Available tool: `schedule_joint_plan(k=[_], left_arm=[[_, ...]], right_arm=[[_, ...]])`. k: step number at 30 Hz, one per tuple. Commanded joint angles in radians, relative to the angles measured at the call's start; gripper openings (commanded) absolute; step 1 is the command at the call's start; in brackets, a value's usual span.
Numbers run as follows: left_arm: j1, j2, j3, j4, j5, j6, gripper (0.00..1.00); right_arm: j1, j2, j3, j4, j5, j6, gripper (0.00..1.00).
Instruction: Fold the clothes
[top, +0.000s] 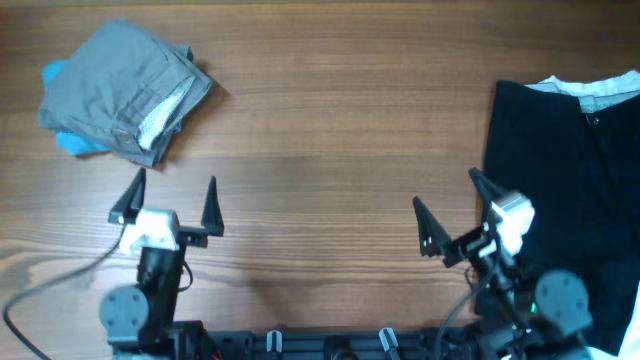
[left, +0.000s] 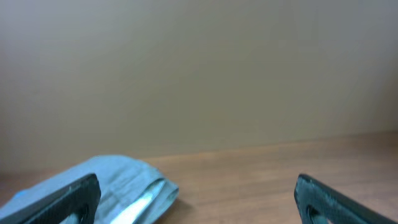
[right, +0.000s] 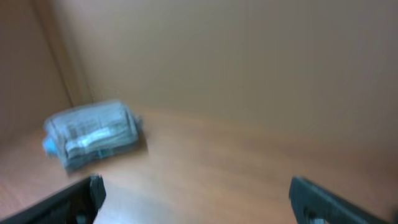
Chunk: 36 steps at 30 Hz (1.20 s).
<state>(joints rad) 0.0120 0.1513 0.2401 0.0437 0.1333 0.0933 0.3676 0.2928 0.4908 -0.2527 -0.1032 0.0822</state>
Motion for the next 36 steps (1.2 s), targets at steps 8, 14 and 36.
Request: schedule_joint_plan(k=[8, 14, 36], left_arm=[[-0.007, 0.941, 1.034, -0.882, 0.055, -0.005, 1.0], [-0.008, 1.157, 1.14, -1.034, 0.087, -0.004, 1.0], [-0.008, 1.16, 1.14, -1.029, 0.087, -0.004, 1.0]], right_arm=[[-0.047, 1.055, 0.864, -0.618, 0.004, 0.081, 1.0], [-0.462, 1.44, 0.95, -0.49, 0.136, 0.323, 0.84], [-0.655, 1.649, 1.017, -0.324, 0.167, 0.202, 0.04]])
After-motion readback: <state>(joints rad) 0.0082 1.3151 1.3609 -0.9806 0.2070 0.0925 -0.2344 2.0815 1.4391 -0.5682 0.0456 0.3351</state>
